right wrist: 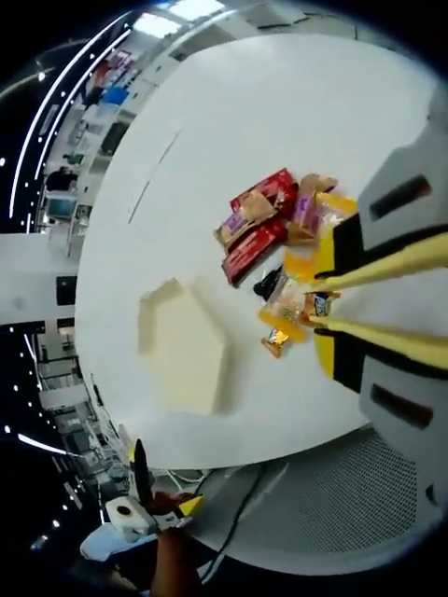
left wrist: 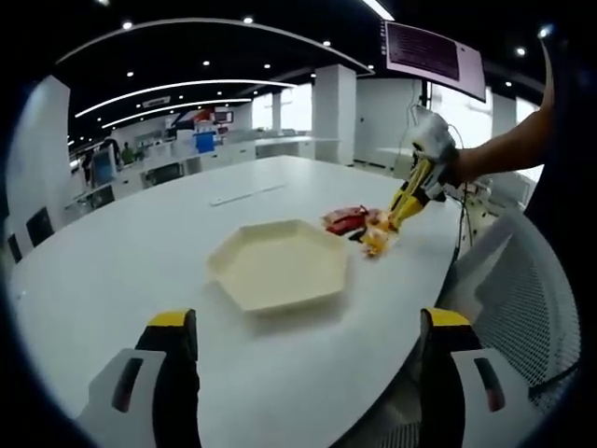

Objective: Place the target food into the container with the food tongs after gripping and lifting it, then release it inside without dropping or visibly crushing the food.

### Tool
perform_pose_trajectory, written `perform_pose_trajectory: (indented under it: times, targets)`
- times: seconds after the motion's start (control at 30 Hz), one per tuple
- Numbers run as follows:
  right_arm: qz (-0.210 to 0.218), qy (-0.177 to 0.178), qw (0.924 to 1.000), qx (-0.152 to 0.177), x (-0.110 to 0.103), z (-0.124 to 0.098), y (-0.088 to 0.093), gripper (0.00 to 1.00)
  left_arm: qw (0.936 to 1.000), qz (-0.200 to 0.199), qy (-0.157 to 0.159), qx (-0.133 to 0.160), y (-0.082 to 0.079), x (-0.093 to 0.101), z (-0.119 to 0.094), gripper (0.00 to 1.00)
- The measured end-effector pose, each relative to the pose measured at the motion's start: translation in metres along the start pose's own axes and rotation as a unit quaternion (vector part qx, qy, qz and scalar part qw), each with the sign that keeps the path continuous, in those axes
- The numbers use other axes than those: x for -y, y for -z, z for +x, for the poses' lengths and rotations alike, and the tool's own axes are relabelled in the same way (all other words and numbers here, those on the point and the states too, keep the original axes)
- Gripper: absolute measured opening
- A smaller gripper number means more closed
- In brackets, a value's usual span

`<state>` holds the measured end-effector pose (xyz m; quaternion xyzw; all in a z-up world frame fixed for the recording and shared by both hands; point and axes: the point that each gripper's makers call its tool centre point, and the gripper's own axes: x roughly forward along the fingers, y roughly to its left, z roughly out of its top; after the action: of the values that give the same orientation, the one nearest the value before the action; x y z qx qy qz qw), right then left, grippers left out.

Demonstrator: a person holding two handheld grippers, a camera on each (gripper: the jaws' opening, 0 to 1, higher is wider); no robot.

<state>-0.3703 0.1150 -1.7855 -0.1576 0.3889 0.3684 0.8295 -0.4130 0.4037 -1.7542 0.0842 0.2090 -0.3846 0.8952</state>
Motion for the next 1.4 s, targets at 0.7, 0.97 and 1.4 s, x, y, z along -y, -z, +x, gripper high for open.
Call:
perform_pose_trajectory:
  times: [0.7, 0.97, 1.4]
  targets:
    - [-0.050, -0.027, 0.9973, 0.046, -0.014, 0.011, -0.096, 0.20, 0.9999, 0.010, -0.006, -0.004, 0.003, -0.003, 0.001, 0.97]
    - [-0.098, -0.056, 0.9921, 0.055, -0.034, 0.027, -0.146, 0.20, 0.9998, 0.016, -0.011, -0.004, 0.003, -0.004, 0.000, 0.96]
    - [-0.141, -0.090, 0.9846, 0.051, -0.065, 0.068, -0.196, 0.20, 0.9997, 0.018, -0.013, -0.006, 0.002, -0.004, -0.001, 0.96]
